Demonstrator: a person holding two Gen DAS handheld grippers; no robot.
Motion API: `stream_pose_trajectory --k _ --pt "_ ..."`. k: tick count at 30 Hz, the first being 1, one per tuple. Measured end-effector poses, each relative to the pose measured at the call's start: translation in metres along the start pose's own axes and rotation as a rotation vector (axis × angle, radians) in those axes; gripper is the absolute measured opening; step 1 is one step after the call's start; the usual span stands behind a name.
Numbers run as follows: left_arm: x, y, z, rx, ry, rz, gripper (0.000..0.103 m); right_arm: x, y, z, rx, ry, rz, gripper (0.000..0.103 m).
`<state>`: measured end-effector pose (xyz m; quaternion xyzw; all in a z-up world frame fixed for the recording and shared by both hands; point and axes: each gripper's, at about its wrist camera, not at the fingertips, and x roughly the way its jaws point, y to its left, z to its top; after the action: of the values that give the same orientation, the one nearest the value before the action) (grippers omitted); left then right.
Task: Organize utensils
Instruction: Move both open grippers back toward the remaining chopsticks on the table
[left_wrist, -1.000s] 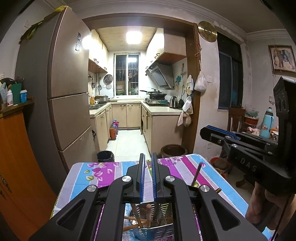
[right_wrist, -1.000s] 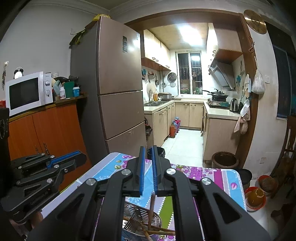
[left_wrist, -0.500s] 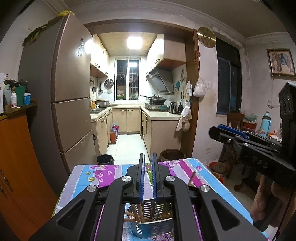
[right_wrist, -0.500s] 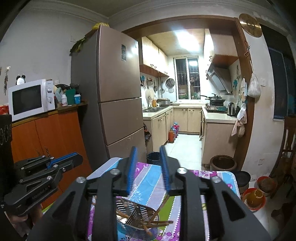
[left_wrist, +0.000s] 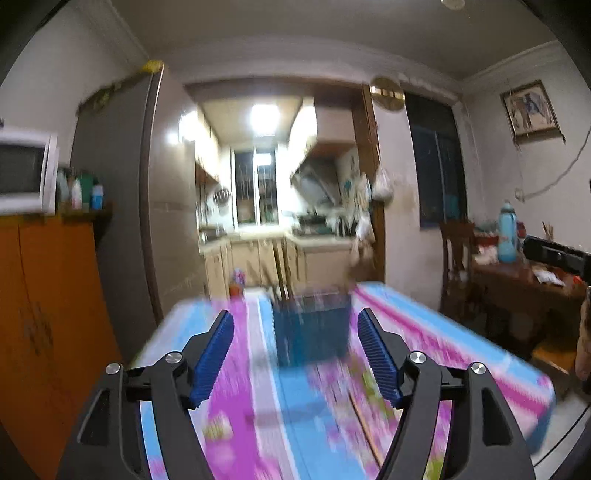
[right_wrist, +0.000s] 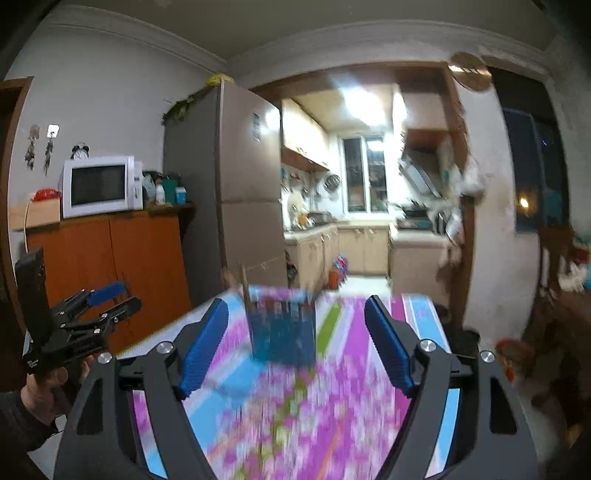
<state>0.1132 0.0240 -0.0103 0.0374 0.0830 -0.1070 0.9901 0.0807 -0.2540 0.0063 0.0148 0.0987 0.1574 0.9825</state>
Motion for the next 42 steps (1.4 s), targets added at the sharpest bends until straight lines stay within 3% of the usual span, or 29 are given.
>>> stream_pose_trajectory --k 3,6,11,22,32,42 --pt "-0.008 -0.013 -0.059 -0.029 0.1 -0.042 0.071 -0.005 0.0 -0.058 0.067 0.084 -0.036 0.033" --pt "-0.007 -0.029 -0.098 -0.046 0.181 -0.089 0.07 0.003 0.006 -0.116 0.092 0.178 -0.08 0.026" --pt "-0.01 -0.049 -0.134 -0.014 0.215 -0.132 0.067 0.021 0.015 -0.153 0.066 0.247 -0.115 0.022" --pt "-0.003 -0.067 -0.155 0.019 0.223 -0.138 0.048 0.03 0.013 -0.179 0.037 0.267 -0.157 0.015" --pt "0.004 -0.078 -0.163 0.032 0.238 -0.138 0.017 0.028 0.018 -0.182 0.04 0.252 -0.153 0.011" --pt "0.004 -0.082 -0.168 0.044 0.2 -0.117 0.018 0.028 0.021 -0.186 0.032 0.233 -0.181 0.011"
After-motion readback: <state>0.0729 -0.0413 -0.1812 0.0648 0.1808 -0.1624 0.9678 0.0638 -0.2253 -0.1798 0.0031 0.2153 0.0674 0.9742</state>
